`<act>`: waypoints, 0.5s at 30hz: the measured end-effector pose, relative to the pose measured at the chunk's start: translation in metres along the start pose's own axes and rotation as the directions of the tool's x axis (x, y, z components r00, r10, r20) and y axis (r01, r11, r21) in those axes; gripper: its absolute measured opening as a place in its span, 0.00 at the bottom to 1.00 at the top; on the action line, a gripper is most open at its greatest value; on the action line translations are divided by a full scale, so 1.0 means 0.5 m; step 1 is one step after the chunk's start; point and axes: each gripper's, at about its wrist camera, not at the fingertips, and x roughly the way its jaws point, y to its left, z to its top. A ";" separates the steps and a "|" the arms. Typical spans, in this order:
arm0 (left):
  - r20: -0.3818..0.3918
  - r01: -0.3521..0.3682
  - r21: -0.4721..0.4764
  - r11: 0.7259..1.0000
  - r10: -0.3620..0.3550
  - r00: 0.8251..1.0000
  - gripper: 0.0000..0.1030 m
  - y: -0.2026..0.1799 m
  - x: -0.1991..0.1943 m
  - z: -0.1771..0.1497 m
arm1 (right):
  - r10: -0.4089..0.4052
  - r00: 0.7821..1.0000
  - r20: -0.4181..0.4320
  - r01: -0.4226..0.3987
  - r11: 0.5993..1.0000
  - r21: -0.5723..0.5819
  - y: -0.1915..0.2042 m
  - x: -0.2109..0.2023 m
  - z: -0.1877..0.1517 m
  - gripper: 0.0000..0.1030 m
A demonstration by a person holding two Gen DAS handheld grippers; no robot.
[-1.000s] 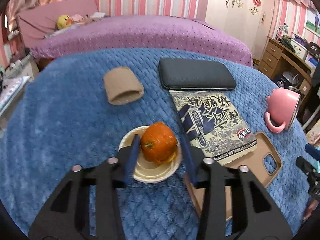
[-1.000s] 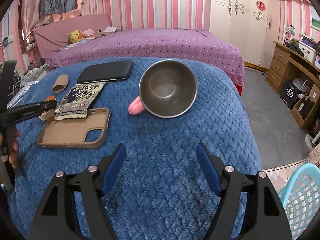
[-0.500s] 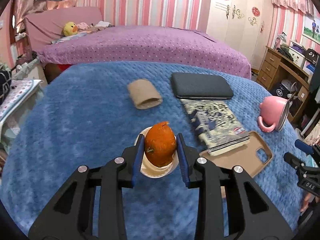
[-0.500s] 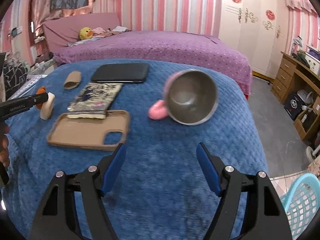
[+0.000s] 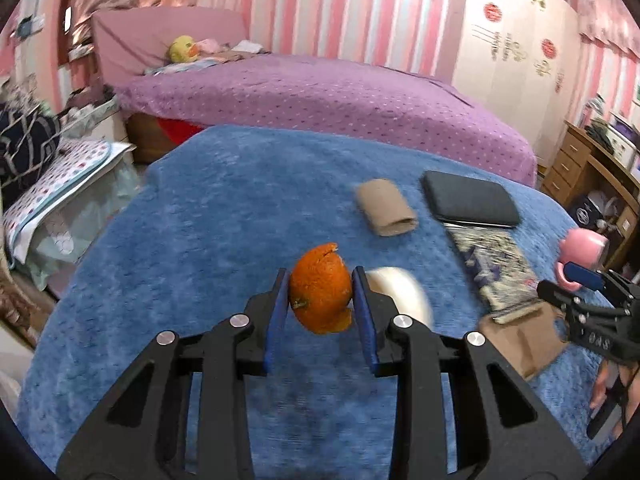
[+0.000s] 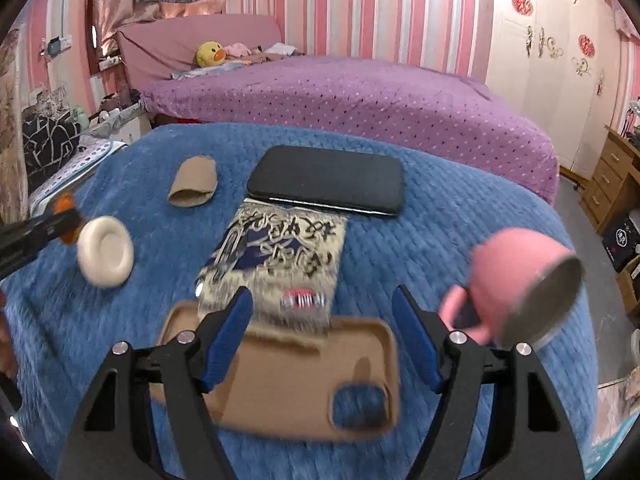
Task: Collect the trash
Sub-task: 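Grasp the printed snack packet with the right gripper while the left holds the tangerine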
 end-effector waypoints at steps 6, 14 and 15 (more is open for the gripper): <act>-0.004 -0.011 -0.071 0.997 0.011 1.000 0.29 0.052 0.002 0.004 | 0.029 0.996 -0.082 -0.025 0.998 0.056 -0.004 0.076 0.019 0.49; -0.001 -0.002 -0.040 0.999 0.002 1.000 0.29 0.028 0.001 0.003 | -0.008 0.996 -0.089 0.007 1.000 -0.008 0.028 0.098 0.008 0.16; -0.001 -0.001 -0.039 0.999 0.001 1.000 0.29 0.027 0.000 0.003 | -0.009 0.997 -0.078 0.008 1.000 -0.012 0.028 0.093 0.007 0.09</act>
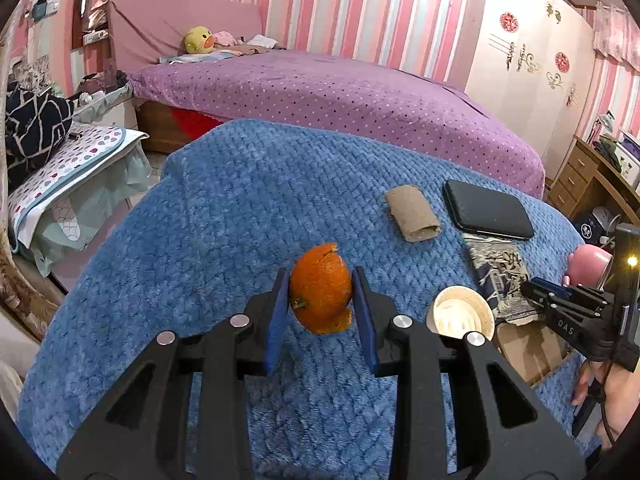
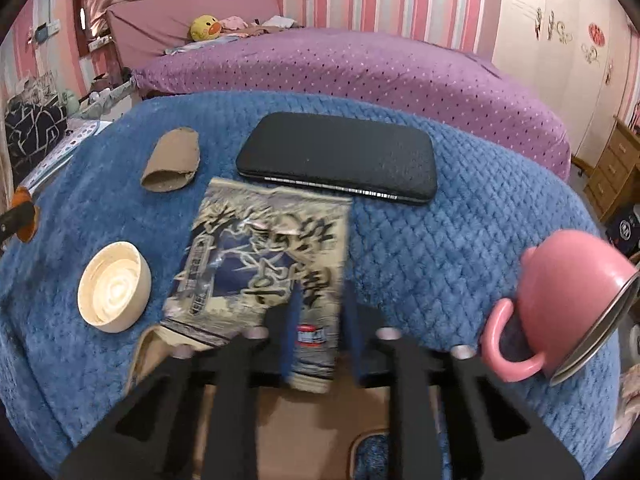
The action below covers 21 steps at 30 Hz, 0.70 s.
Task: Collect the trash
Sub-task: 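Grasp the printed snack packet with the right gripper while the left holds the tangerine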
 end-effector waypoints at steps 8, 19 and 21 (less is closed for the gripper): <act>0.015 0.009 0.024 1.000 -0.009 1.000 0.29 -0.031 -0.024 -0.001 | -0.006 0.990 0.141 0.007 1.000 -0.008 -0.014 -0.099 -0.007 0.04; 0.017 0.073 0.103 0.992 -0.075 0.997 0.29 -0.141 -0.076 -0.031 | -0.047 0.963 0.265 0.028 0.997 0.076 -0.107 -0.278 -0.078 0.04; 0.016 0.094 0.118 0.989 -0.096 0.995 0.29 -0.164 -0.086 -0.037 | -0.060 0.961 0.270 0.036 0.995 0.092 -0.127 -0.303 -0.095 0.04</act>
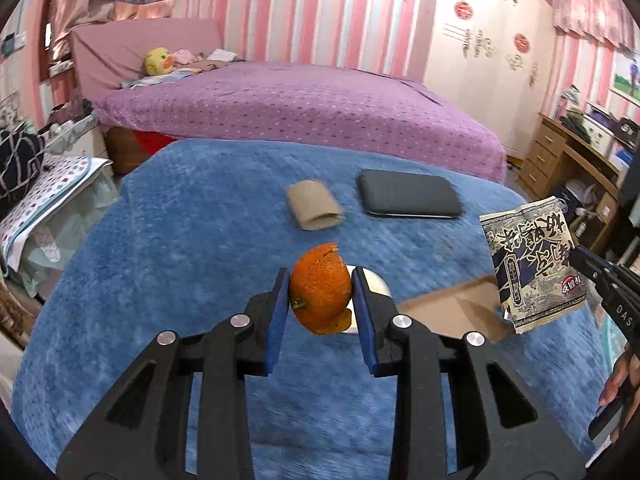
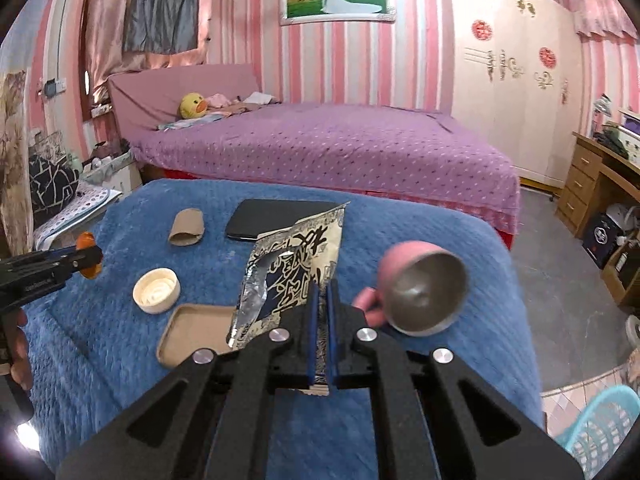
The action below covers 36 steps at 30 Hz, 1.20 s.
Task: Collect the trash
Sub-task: 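Grasp the printed snack packet with the right gripper while the left holds the tangerine, then carry the tangerine and snack packet over the light-blue basket with both grippers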
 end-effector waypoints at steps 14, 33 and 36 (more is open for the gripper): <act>0.026 0.104 0.057 0.993 -0.106 0.994 0.29 -0.164 -0.051 -0.054 | -0.051 0.999 -0.012 0.052 0.986 0.161 -0.174 -0.148 -0.112 0.04; 0.039 0.116 0.240 0.964 -0.129 0.991 0.29 -0.365 -0.073 -0.108 | -0.087 0.996 0.005 0.083 0.969 0.233 -0.327 -0.228 -0.180 0.04; 0.048 0.133 0.262 0.956 -0.151 0.987 0.29 -0.413 -0.085 -0.118 | -0.114 0.993 0.004 0.110 0.963 0.246 -0.362 -0.246 -0.194 0.04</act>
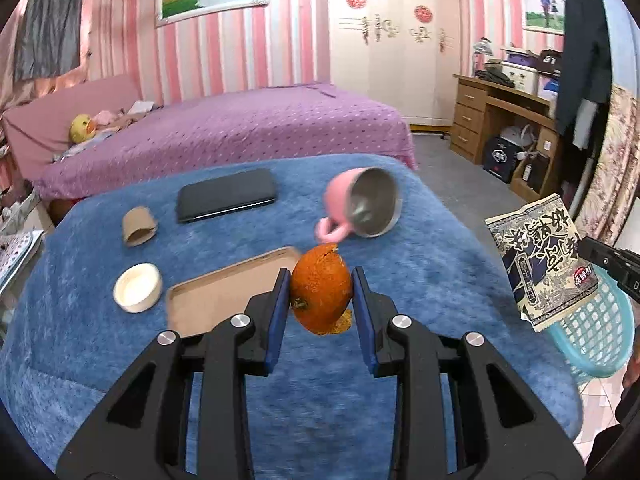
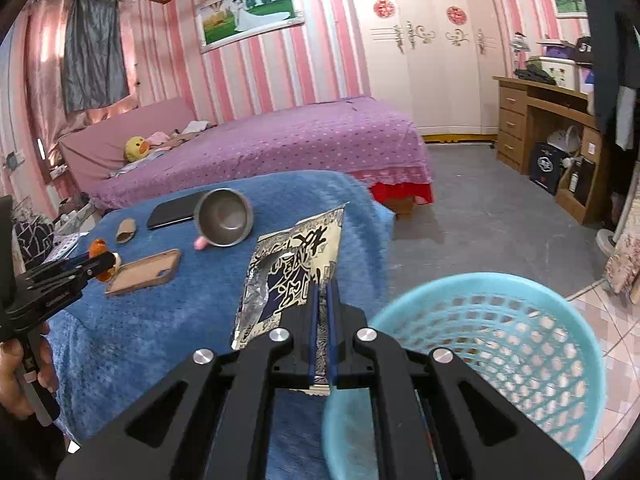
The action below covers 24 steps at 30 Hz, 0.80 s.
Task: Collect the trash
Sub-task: 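Carry the tangerine and snack packet over the light-blue basket with both grippers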
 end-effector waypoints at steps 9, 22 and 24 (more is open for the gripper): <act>-0.025 0.126 -0.014 0.992 -0.126 0.992 0.29 -0.151 0.023 -0.005 | -0.083 0.997 0.002 0.082 0.993 0.085 -0.146 -0.042 -0.017 0.04; -0.064 0.169 -0.013 0.985 -0.170 0.983 0.29 -0.280 0.066 -0.028 | -0.207 0.978 -0.036 0.210 0.973 0.097 -0.263 -0.057 -0.044 0.04; -0.060 0.173 0.009 0.985 -0.172 0.983 0.29 -0.304 0.064 -0.026 | -0.230 0.972 -0.043 0.233 0.968 0.094 -0.270 -0.057 -0.046 0.04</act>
